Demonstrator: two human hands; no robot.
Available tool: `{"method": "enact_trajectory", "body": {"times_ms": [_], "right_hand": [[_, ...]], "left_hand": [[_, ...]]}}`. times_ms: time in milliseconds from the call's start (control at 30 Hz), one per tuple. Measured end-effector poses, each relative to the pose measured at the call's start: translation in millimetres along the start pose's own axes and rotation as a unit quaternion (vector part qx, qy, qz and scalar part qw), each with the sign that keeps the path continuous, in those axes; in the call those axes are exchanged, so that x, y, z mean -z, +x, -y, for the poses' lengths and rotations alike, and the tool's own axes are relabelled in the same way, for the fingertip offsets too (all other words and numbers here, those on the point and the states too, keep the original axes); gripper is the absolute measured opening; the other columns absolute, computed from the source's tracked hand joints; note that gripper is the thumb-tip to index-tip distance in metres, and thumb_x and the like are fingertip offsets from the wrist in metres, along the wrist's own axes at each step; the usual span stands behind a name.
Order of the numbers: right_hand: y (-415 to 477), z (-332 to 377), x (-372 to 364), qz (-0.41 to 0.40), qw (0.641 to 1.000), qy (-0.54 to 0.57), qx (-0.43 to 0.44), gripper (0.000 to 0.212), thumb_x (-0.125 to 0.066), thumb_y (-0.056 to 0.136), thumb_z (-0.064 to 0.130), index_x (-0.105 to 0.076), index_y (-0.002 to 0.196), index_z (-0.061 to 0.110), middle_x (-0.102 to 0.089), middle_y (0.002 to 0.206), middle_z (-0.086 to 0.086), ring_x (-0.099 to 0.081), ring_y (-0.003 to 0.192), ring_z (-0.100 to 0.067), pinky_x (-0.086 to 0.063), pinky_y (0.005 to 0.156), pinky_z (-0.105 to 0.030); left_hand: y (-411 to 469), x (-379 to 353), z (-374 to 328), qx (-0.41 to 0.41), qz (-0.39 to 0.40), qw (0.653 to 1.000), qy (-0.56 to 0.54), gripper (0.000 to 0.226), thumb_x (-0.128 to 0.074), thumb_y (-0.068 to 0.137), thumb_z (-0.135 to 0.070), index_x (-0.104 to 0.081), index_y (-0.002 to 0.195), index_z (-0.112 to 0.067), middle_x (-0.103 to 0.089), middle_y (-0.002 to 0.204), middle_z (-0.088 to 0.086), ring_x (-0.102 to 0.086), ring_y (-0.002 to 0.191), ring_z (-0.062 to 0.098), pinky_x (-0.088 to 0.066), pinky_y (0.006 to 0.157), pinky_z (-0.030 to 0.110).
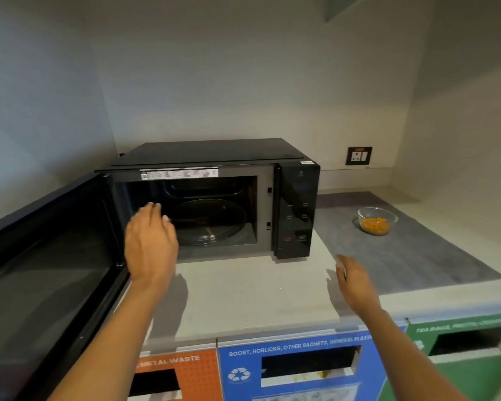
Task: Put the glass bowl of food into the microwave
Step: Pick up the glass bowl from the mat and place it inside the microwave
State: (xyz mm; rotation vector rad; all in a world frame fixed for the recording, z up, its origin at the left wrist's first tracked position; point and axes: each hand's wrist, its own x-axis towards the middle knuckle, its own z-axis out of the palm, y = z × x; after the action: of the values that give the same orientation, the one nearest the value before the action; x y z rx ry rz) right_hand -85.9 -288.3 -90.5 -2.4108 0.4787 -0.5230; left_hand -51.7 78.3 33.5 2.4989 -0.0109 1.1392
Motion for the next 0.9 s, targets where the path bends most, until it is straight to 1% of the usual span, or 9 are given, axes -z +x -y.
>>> {"method": "enact_trajectory", "body": {"times_ms": [133, 267, 400, 600, 667, 733, 800, 833, 900], "right_hand": [[26, -8, 36, -0.070, 0.997, 0.037, 0.000, 0.036, -0.037, 0.099, 0.023, -0.048, 0.129, 0.007, -0.055, 0.128, -0.019, -0.053, 0.116, -0.035, -0.043, 0.095, -0.042], [68, -32, 69, -0.111, 0.992, 0.065, -0.011, 0.026, -0.041, 0.097, 0.021, -0.053, 0.116, 0.007, -0.061, 0.108, -0.021, -0.059, 0.101, -0.039, -0.045, 0.079, -0.040], [117, -69, 91, -0.103, 0.992, 0.077, -0.012, 0.038, -0.052, 0.093, 0.020, -0.047, 0.128, 0.007, -0.052, 0.129, -0.021, -0.051, 0.117, -0.037, -0.041, 0.094, -0.039], [188, -133, 100, -0.055, 0.995, 0.077, -0.044, 0.070, -0.068, 0.083, 0.017, -0.032, 0.140, 0.000, -0.037, 0.143, -0.022, -0.036, 0.133, -0.034, -0.031, 0.110, -0.041], [208, -154, 95, -0.043, 0.994, 0.090, -0.054, 0.077, -0.072, 0.080, 0.016, -0.028, 0.141, -0.001, -0.033, 0.145, -0.022, -0.034, 0.134, -0.033, -0.032, 0.107, -0.029], [222, -170, 85, -0.041, 0.984, 0.158, -0.064, 0.083, -0.074, 0.076, 0.007, -0.025, 0.142, -0.001, -0.028, 0.148, -0.021, -0.033, 0.134, -0.034, -0.037, 0.084, -0.001], [234, -184, 74, -0.035, 0.971, 0.226, -0.067, 0.091, -0.077, 0.072, 0.000, -0.022, 0.144, 0.001, -0.025, 0.150, -0.019, -0.031, 0.136, -0.033, -0.039, 0.068, 0.007], [242, -194, 69, -0.023, 0.970, 0.234, -0.068, 0.096, -0.079, 0.070, 0.002, -0.019, 0.145, 0.004, -0.024, 0.151, -0.017, -0.031, 0.137, -0.030, -0.043, 0.078, 0.001], [250, -205, 61, 0.013, 0.970, 0.233, -0.071, 0.107, -0.083, 0.065, 0.013, -0.014, 0.147, 0.012, -0.022, 0.153, -0.012, -0.029, 0.139, -0.025, -0.042, 0.105, -0.031]], "left_hand": [[-21, -34, -60, -0.083, 0.016, 0.989, -0.119, 0.030, -0.050, 0.094, -0.007, -0.064, 0.117, 0.005, -0.065, 0.122, 0.019, -0.060, 0.116, 0.031, -0.046, 0.102, 0.042], [-37, -78, -137, -0.159, 0.060, 0.966, -0.193, 0.028, -0.053, 0.094, -0.009, -0.067, 0.117, -0.001, -0.068, 0.120, 0.013, -0.061, 0.116, 0.025, -0.041, 0.104, 0.031], [-41, -132, -215, -0.226, 0.077, 0.942, -0.234, 0.026, -0.057, 0.091, -0.008, -0.069, 0.114, -0.003, -0.070, 0.116, 0.011, -0.064, 0.113, 0.023, -0.045, 0.102, 0.032], [-43, -233, -317, -0.219, 0.161, 0.924, -0.269, 0.031, -0.048, 0.096, -0.017, -0.063, 0.121, -0.008, -0.066, 0.123, 0.007, -0.061, 0.116, 0.021, -0.045, 0.099, 0.027], [-45, -270, -341, -0.191, 0.208, 0.920, -0.273, 0.034, -0.043, 0.098, -0.022, -0.059, 0.127, -0.012, -0.062, 0.130, 0.005, -0.056, 0.121, 0.019, -0.042, 0.100, 0.025], [-44, -301, -357, -0.143, 0.245, 0.914, -0.290, 0.036, -0.041, 0.099, -0.023, -0.055, 0.131, -0.014, -0.058, 0.134, 0.005, -0.051, 0.125, 0.019, -0.040, 0.102, 0.026], [-43, -328, -369, -0.086, 0.276, 0.907, -0.308, 0.038, -0.042, 0.099, -0.024, -0.051, 0.135, -0.015, -0.053, 0.139, 0.006, -0.047, 0.129, 0.021, -0.038, 0.104, 0.027], [-45, -344, -376, -0.057, 0.291, 0.903, -0.311, 0.040, -0.042, 0.099, -0.025, -0.048, 0.137, -0.015, -0.050, 0.142, 0.006, -0.045, 0.131, 0.021, -0.038, 0.104, 0.028], [-49, -367, -384, -0.004, 0.322, 0.895, -0.309, 0.044, -0.041, 0.099, -0.030, -0.042, 0.141, -0.017, -0.044, 0.147, 0.006, -0.043, 0.134, 0.023, -0.037, 0.106, 0.032]]}}
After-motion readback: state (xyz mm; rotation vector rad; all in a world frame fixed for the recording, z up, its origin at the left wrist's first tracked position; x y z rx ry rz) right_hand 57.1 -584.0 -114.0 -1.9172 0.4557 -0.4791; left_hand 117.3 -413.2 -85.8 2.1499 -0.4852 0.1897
